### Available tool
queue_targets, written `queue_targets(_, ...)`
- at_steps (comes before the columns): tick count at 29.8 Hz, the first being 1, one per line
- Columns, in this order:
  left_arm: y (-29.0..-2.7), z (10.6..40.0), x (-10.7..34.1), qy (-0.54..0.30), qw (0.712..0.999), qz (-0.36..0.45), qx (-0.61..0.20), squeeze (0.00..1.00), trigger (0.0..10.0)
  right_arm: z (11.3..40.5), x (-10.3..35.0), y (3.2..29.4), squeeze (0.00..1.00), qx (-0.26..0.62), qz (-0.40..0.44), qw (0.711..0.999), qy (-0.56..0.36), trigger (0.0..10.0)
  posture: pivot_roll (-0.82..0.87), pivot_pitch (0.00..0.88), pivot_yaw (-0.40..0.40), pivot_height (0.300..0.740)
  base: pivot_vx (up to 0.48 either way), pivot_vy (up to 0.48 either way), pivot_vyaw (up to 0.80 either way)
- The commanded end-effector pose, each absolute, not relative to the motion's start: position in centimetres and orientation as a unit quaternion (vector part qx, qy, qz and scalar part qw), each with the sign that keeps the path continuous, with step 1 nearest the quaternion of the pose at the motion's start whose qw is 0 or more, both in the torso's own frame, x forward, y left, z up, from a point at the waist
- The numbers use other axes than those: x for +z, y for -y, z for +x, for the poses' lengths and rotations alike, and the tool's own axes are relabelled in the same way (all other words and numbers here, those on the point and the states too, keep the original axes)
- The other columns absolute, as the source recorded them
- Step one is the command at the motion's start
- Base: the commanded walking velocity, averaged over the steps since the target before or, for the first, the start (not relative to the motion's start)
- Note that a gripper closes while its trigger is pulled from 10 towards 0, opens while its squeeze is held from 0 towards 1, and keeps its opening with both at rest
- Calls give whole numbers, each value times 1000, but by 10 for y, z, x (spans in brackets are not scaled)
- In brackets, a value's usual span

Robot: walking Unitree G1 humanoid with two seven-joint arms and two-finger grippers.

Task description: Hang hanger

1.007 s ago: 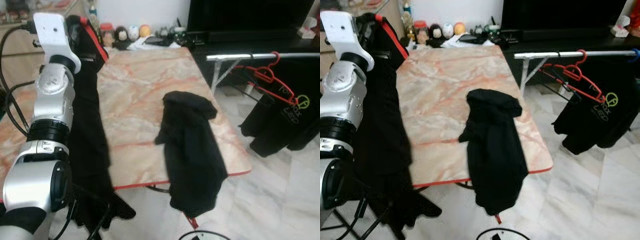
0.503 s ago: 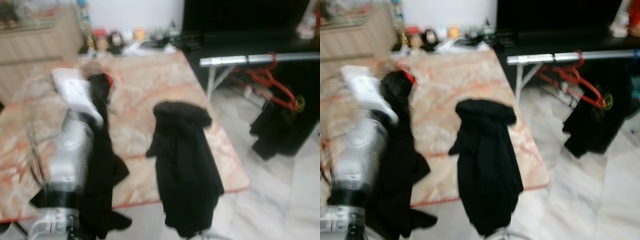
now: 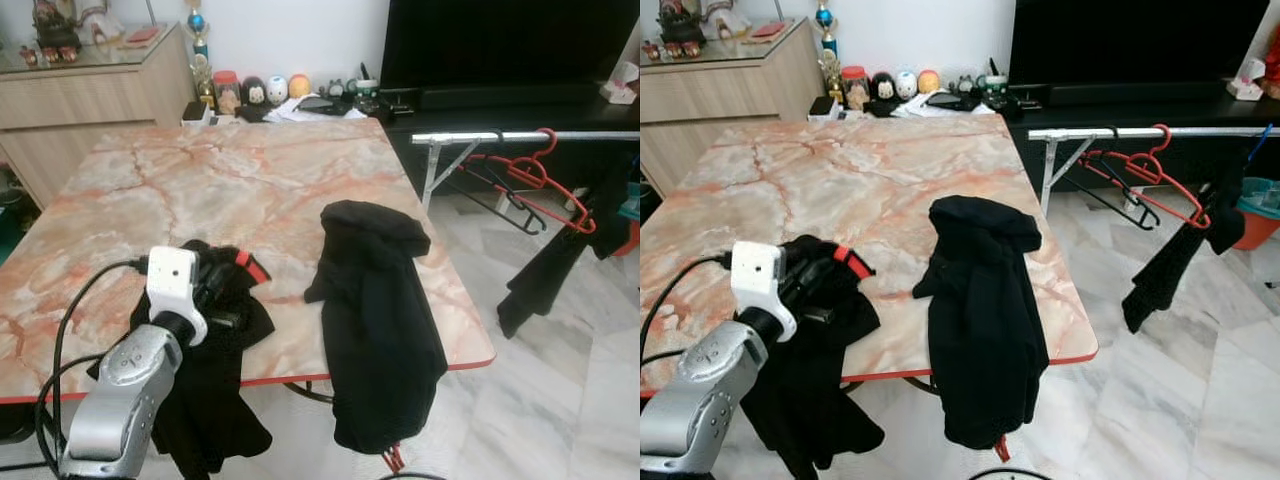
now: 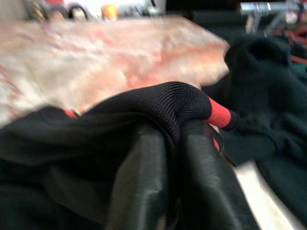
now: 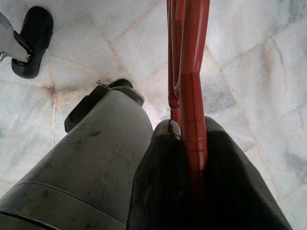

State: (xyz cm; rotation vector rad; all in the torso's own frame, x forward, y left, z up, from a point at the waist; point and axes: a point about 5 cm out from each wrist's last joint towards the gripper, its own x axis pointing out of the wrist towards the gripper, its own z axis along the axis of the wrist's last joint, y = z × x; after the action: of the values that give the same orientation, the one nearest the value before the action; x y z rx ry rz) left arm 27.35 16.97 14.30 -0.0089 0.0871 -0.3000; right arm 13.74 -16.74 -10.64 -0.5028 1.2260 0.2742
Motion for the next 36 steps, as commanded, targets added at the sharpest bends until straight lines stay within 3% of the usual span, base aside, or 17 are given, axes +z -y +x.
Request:
queue_targets(1, -165, 271, 148, -41, 986, 7, -161, 1000, 10000, 141, -105, 167, 0, 130, -236, 782, -562, 10000, 77, 0, -2, 740, 0, 0, 0)
queue_targets(9, -156, 264, 142, -77, 974, 37, -208, 1000, 10000, 140, -106, 167, 0, 131, -237, 781, -563, 10000, 71, 0, 4, 740, 0, 0, 0)
queue_targets(21, -171, 249, 151, -77, 952, 83, -283, 1000, 10000, 138, -106, 167, 0, 134, -241, 779, -563, 10000, 75, 0, 4, 740, 0, 0, 0)
queue_targets(27, -185, 248, 161, -60, 957, 91, -270, 1000, 10000, 138, -106, 168, 0, 135, -242, 778, -563, 10000, 76, 0, 1, 740, 0, 0, 0)
queue_targets(31, -199, 257, 170, -36, 964, 161, -208, 1000, 10000, 140, -105, 169, 0, 135, -245, 779, -562, 10000, 81, 0, -7, 740, 0, 0, 0)
queue_targets(36, -195, 259, 172, -21, 971, 125, -200, 1000, 10000, 140, -105, 169, 0, 133, -245, 779, -561, 10000, 77, 0, -7, 740, 0, 0, 0)
